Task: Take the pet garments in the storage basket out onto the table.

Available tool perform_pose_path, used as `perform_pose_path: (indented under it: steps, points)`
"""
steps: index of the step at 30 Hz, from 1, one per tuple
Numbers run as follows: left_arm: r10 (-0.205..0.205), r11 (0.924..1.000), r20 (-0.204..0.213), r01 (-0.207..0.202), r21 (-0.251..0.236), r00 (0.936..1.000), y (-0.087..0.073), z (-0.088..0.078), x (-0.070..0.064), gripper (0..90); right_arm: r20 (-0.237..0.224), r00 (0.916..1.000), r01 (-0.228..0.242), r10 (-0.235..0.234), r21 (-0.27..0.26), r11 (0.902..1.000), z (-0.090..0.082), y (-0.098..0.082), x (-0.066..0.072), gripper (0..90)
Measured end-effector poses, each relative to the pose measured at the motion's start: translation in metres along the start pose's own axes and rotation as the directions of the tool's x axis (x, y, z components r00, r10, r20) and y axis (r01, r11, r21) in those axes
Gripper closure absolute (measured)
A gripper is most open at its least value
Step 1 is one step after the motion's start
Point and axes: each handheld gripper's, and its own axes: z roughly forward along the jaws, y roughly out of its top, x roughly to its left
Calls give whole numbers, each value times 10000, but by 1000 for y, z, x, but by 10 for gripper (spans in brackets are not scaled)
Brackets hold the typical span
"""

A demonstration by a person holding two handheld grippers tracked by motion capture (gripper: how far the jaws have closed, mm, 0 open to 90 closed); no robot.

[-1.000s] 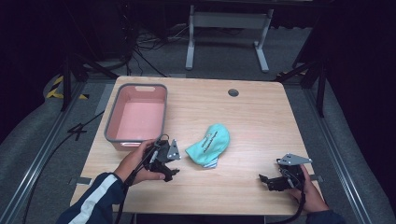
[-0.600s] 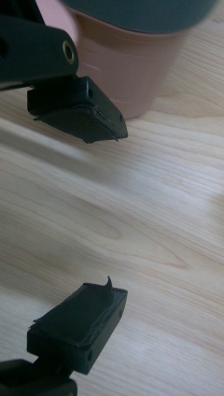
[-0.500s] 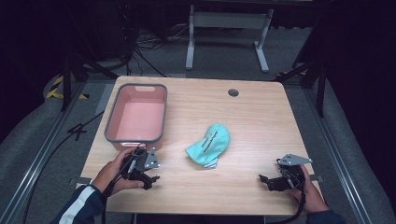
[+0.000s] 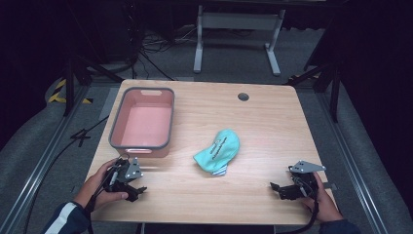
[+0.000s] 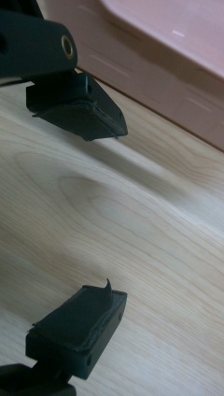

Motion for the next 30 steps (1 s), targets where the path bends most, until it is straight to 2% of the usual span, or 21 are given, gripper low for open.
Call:
perform_pose_path:
  steps: [5, 7, 8, 10, 11, 12, 13, 14, 15, 16, 17, 30]
  points:
    - [-439, 9982, 190, 446, -411, 9989, -19, 2, 5, 168, -2, 10000, -9, 9, -2, 10000, 0, 0, 0, 4]
    - [-833, 9934, 358, 859, -766, 9959, -26, 3, 8, 157, -2, 10000, 1, -1, 3, 10000, 0, 0, 0, 4]
    - [-833, 9934, 358, 859, -766, 9959, -26, 3, 8, 157, -2, 10000, 1, -1, 3, 10000, 0, 0, 0, 4]
    - [-1307, 9826, 724, 1389, -1229, 9888, -38, 4, 13, 154, -2, 10000, 0, 0, -1, 10000, 0, 0, 0, 5]
    - [-1631, 9720, 1018, 1775, -1541, 9813, -44, 7, 16, 149, -12, 10000, 5, -5, 4, 10000, 0, 0, 0, 4]
    - [-2056, 9561, 1416, 2297, -1821, 9683, -51, 9, 19, 146, -26, 10000, 22, -22, 9, 10000, 0, 0, 0, 5]
    - [-2226, 9412, 1317, 2481, -2293, 9660, -57, 11, 19, 139, -38, 10000, 25, -25, 5, 10000, 0, 0, 0, 5]
    - [-2253, 9313, 1337, 2536, -2613, 9651, -62, 12, 19, 143, -35, 10000, 41, -41, 0, 10000, 0, 0, 0, 5]
    - [-2212, 9350, 1254, 2468, -2546, 9671, -62, 11, 19, 143, -35, 10000, 41, -41, 0, 10000, 0, 0, 0, 5]
    - [-2268, 9315, 1242, 2523, -2618, 9660, -62, 12, 19, 141, -31, 10000, 44, -44, 1, 10000, 0, 0, 0, 5]
    - [-2280, 9312, 1251, 2538, -2616, 9656, -62, 12, 19, 139, -34, 10000, 44, -44, -1, 10000, 0, 0, 0, 5]
    - [-2310, 9315, 1223, 2557, -2586, 9652, -61, 13, 19, 122, 34, 10000, -1, 1, 16, 10000, -1, -1, 0, 4]
